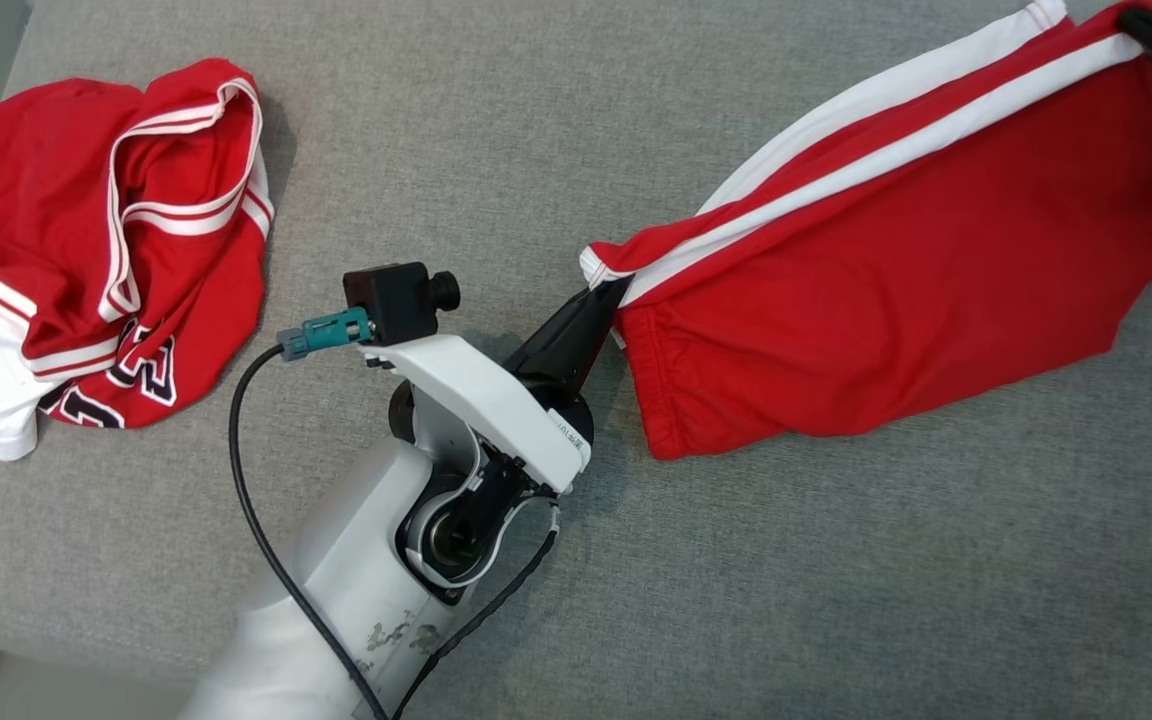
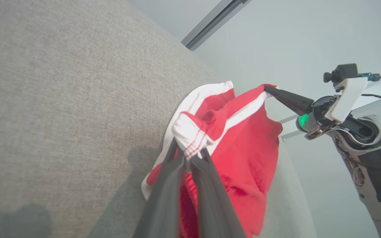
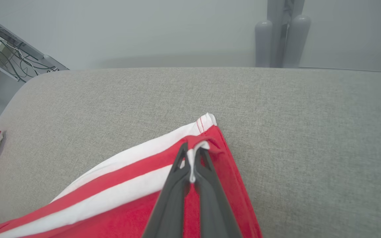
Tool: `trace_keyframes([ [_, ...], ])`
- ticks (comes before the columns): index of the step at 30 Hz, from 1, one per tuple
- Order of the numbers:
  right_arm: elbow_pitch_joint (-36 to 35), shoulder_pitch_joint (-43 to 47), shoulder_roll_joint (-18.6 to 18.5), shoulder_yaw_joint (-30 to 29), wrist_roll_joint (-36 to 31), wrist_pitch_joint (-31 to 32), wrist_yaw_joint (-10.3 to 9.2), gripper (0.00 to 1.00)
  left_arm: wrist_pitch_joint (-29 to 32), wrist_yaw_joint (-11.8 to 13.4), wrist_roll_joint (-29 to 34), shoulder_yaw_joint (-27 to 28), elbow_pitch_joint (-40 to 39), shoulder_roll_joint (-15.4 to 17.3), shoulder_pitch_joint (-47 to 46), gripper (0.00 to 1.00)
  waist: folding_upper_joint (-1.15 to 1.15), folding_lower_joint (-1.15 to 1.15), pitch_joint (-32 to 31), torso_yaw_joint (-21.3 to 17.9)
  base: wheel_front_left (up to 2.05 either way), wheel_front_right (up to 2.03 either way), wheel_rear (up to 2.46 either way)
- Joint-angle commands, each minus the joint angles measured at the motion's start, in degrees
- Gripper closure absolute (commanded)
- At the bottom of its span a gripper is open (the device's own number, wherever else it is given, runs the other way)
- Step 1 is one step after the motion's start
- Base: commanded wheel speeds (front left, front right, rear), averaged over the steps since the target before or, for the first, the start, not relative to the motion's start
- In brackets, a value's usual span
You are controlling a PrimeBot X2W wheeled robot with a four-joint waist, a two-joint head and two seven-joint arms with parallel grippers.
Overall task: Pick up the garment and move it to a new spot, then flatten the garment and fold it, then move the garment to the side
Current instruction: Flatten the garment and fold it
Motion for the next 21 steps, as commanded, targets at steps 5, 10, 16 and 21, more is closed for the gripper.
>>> trace_keyframes([
  [5, 1.91, -2.63, -0.82, 1.41, -1.08, -1.58, -0.02, 1.00, -1.20, -0.84, -0.29, -0.74, 1.81, -0.84, -2.42, 1.00, 0.00, 0.00, 1.77, 1.71, 0.00, 0.00, 0.00],
  [10, 4.20, -4.49, -1.18, 2.60, -1.41, -2.28, -0.02, 1.00, -2.39, -1.12, -0.97, -1.43, 3.50, -1.29, -3.96, 1.00, 0.00, 0.00, 2.90, 2.48, 0.00, 0.00, 0.00],
  [16, 8.28, -6.98, -0.16, 1.12, -3.21, -6.89, -0.02, 0.00, -3.55, -1.51, -1.87, -2.52, 4.91, -1.66, -5.49, 1.00, 0.00, 0.00, 3.73, 2.65, 0.00, 0.00, 0.00],
  [21, 11.57, -8.35, 1.37, -0.40, -4.88, -11.75, -0.01, 0.00, -4.28, -1.74, -2.78, -3.35, 5.93, -1.83, -6.45, 1.00, 0.00, 0.00, 4.02, 2.37, 0.00, 0.00, 0.00],
])
